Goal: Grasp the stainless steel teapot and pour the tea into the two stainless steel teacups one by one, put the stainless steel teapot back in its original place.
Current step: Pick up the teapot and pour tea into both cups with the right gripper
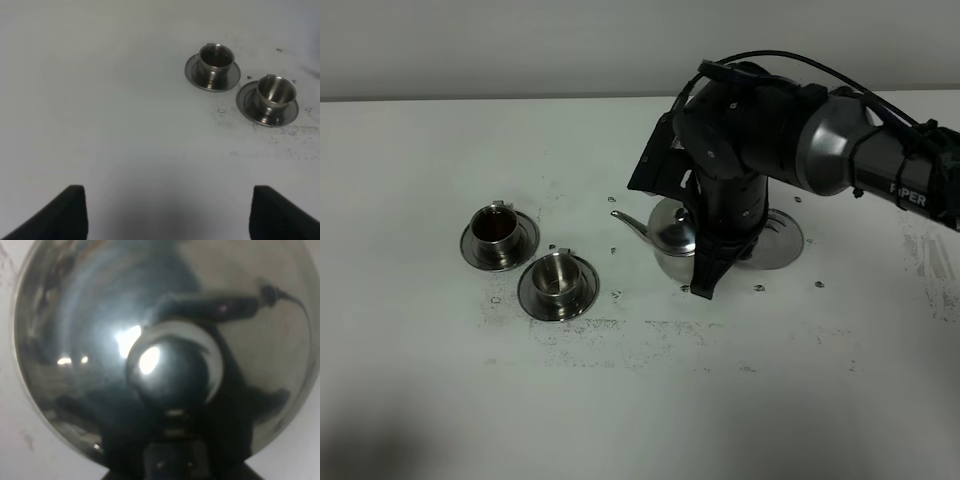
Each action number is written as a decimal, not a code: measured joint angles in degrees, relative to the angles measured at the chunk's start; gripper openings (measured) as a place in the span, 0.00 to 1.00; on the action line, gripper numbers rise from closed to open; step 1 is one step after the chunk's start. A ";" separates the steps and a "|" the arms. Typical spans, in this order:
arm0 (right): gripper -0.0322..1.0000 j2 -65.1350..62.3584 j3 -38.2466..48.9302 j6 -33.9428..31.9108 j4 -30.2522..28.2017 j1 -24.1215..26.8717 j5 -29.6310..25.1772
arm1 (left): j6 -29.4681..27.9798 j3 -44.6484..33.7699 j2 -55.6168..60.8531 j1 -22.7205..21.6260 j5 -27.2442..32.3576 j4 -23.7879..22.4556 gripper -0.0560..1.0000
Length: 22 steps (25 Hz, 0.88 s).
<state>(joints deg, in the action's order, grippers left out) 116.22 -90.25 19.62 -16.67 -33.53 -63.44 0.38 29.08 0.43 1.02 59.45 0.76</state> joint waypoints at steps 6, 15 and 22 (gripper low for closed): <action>0.20 0.45 0.04 -0.99 -2.81 -3.45 -0.01 | -0.38 0.00 0.00 0.00 0.00 0.00 0.66; 0.20 0.96 0.04 -1.01 -6.60 -8.10 0.11 | -0.05 0.00 0.00 0.00 0.00 0.00 0.66; 0.20 3.83 0.04 -1.06 -8.15 -9.75 0.03 | -0.05 0.00 0.00 0.00 0.00 0.00 0.66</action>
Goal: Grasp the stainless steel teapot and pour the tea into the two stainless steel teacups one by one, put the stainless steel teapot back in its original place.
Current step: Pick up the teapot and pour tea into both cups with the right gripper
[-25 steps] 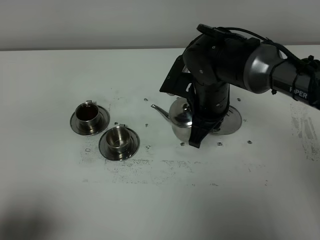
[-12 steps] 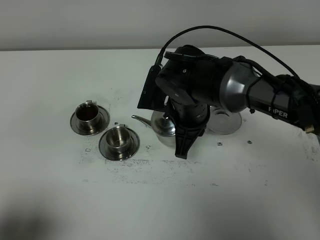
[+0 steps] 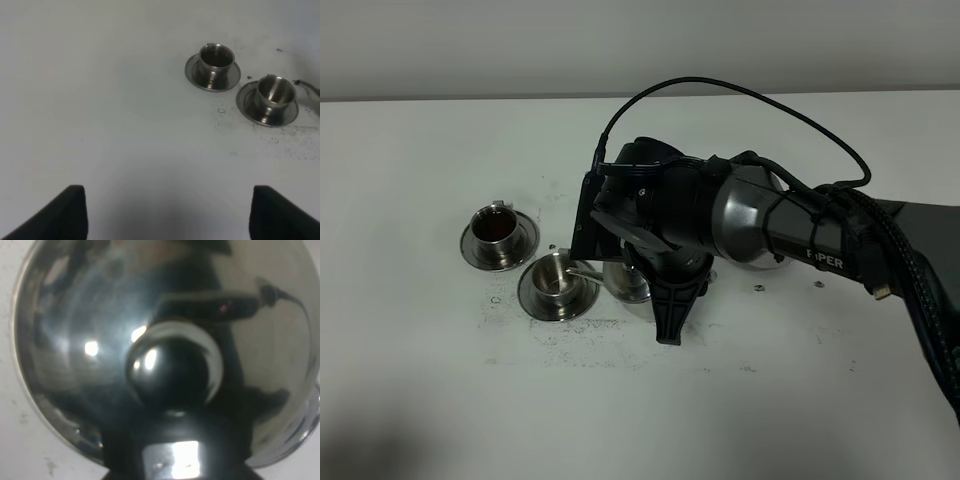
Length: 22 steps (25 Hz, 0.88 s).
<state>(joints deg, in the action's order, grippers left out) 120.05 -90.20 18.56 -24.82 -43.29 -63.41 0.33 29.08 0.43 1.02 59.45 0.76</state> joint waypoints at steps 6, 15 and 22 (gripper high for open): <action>0.20 0.12 0.00 -2.28 -3.93 -0.29 -0.08 | 0.00 0.00 0.00 0.00 0.00 0.00 0.66; 0.20 0.12 0.00 -2.91 -7.99 -2.49 0.72 | 0.00 0.00 0.00 0.00 0.00 0.00 0.66; 0.20 0.12 0.00 -2.91 -12.24 -3.83 1.67 | 0.00 0.00 0.00 0.00 0.00 0.00 0.66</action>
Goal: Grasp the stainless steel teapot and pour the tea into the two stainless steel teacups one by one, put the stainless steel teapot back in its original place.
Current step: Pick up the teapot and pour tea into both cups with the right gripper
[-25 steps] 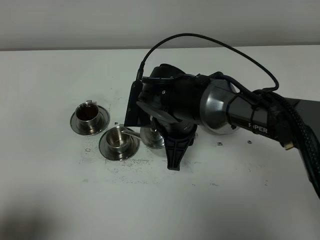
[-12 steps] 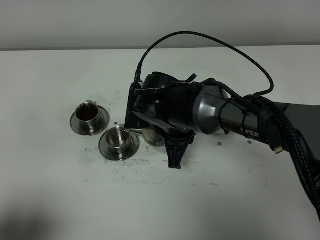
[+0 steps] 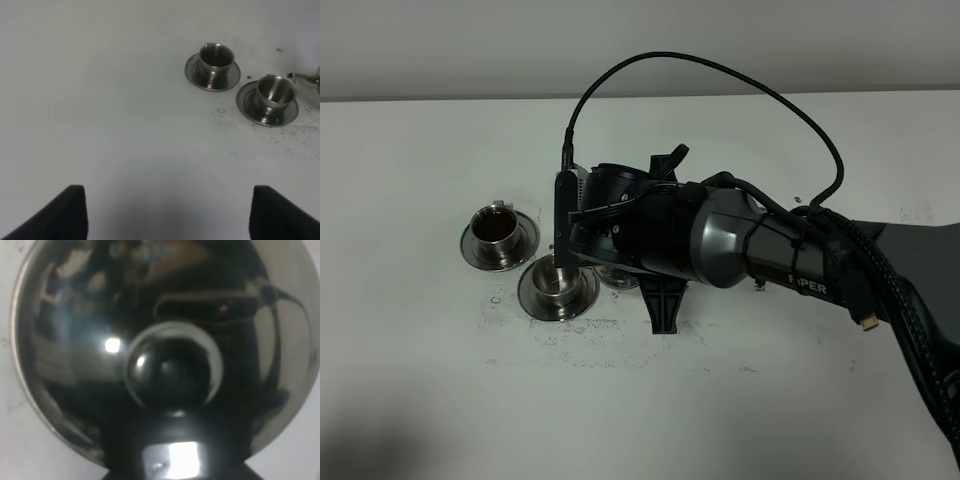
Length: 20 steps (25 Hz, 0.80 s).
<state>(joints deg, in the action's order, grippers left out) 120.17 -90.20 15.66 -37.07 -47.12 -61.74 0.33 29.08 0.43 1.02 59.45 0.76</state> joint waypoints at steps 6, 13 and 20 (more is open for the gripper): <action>0.20 0.00 0.00 -0.07 -3.29 -0.42 0.16 | 0.00 0.00 0.00 0.00 0.00 0.00 0.66; 0.20 0.00 0.00 -0.07 -6.90 -0.68 0.84 | 0.00 0.00 0.00 0.00 0.00 0.00 0.66; 0.20 0.65 0.00 0.19 -8.47 -1.01 1.09 | 0.00 0.00 0.00 0.00 0.00 0.00 0.66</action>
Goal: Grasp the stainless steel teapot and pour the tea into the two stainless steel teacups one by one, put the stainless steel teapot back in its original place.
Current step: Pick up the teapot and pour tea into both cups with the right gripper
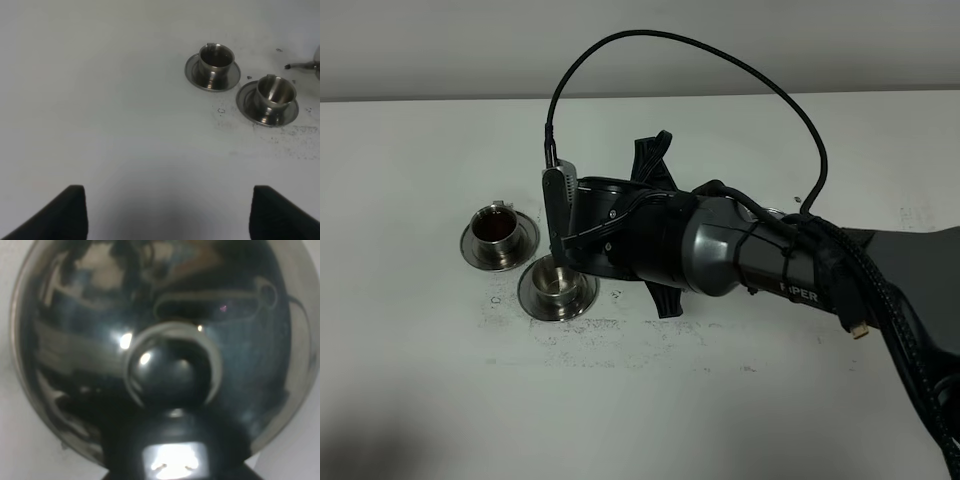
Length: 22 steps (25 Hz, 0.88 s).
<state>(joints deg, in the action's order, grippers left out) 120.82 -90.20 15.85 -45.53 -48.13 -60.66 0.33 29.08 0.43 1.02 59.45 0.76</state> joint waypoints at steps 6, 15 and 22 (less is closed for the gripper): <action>0.20 0.40 0.00 0.69 -0.23 -0.67 0.05 | 0.00 0.00 0.00 0.00 0.00 0.00 0.66; 0.20 0.40 0.00 4.87 -0.87 -0.78 0.00 | 0.00 0.00 0.00 0.00 0.00 0.00 0.66; 0.20 0.40 0.00 6.01 -1.71 -0.77 0.16 | 0.00 0.00 0.00 0.00 0.00 0.00 0.66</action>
<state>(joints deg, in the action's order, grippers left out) 121.22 -90.20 21.86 -47.24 -48.91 -60.50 0.33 29.08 0.43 1.02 59.45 0.76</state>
